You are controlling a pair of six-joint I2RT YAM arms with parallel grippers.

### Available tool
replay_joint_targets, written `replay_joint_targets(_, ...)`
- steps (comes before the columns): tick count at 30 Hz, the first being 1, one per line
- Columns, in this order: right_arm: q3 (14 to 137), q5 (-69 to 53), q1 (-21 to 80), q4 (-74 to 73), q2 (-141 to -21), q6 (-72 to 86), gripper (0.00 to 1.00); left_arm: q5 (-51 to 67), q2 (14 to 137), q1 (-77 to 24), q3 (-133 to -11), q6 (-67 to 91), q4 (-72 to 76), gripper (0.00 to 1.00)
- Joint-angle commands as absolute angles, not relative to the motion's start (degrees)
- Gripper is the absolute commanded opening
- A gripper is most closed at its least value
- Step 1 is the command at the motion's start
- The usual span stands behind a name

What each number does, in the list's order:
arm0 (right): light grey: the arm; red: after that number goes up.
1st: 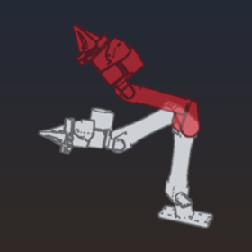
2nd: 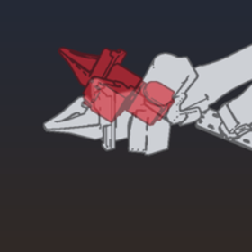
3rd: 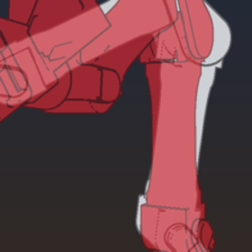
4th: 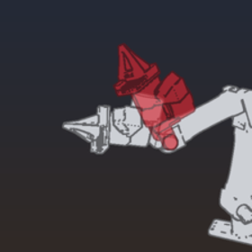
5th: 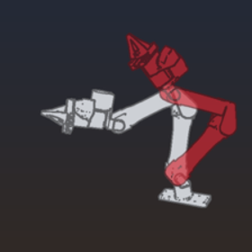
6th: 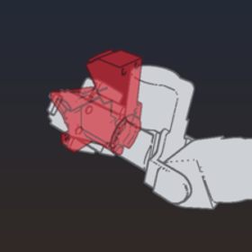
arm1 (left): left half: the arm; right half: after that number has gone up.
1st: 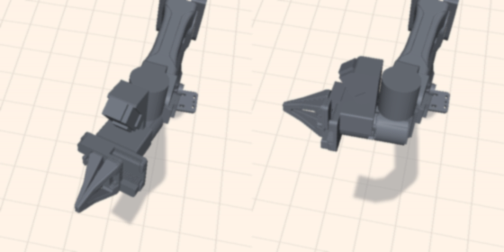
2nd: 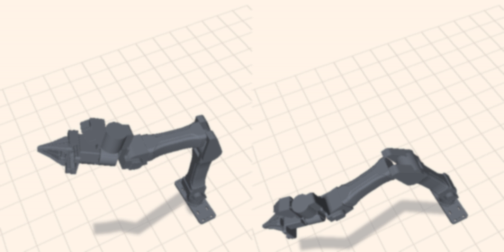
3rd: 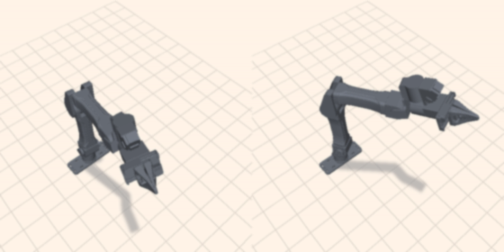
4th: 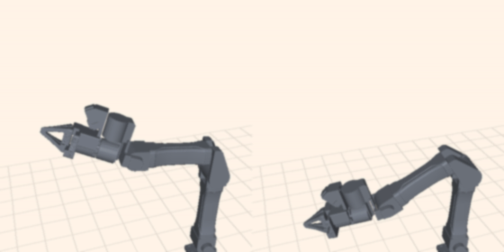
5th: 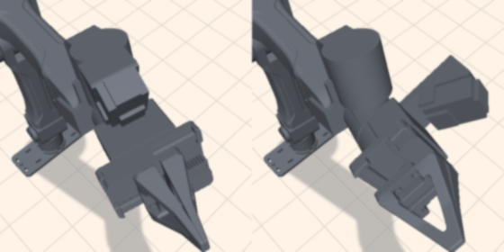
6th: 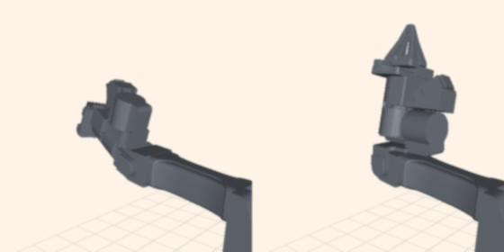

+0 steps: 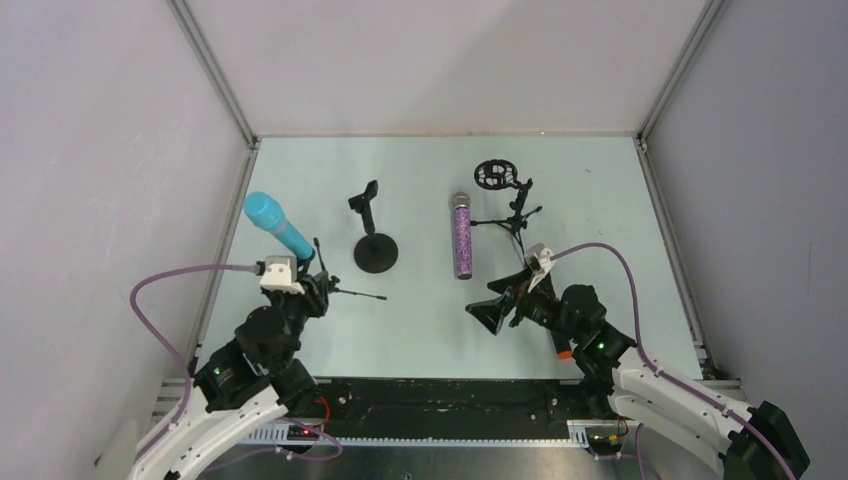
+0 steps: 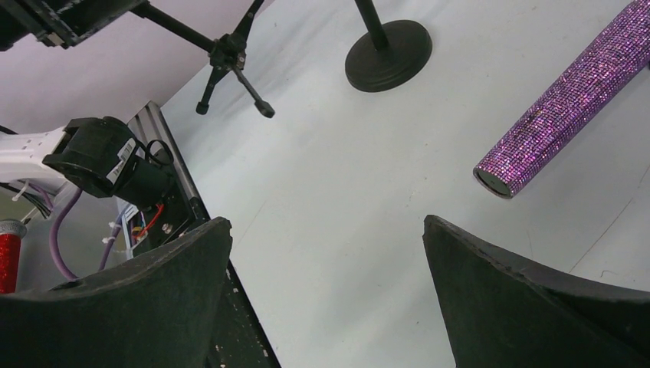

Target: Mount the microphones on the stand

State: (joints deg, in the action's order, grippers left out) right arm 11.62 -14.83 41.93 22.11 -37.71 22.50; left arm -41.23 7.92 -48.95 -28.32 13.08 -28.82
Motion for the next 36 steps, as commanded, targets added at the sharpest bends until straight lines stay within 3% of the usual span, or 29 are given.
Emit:
replay_joint_targets(1,10.7,-15.3,42.3,25.6,-37.8,23.3,1.0,-50.2,10.7,-48.6,-27.8,15.7,-22.2,0.0)
replay_joint_targets(10,9.6,-15.0,42.3,25.8,-36.4,23.6,1.0,-52.1,17.1,-46.9,-25.4,7.4,-9.2,0.0)
replay_joint_targets(25,7.9,-13.7,42.2,23.1,-32.1,23.1,1.0,-34.8,32.0,-25.4,-29.2,6.0,2.6,0.0)
replay_joint_targets(36,8.1,-14.1,42.1,23.7,-32.3,22.9,1.0,-33.6,39.2,-16.6,-26.8,8.0,13.6,0.0)
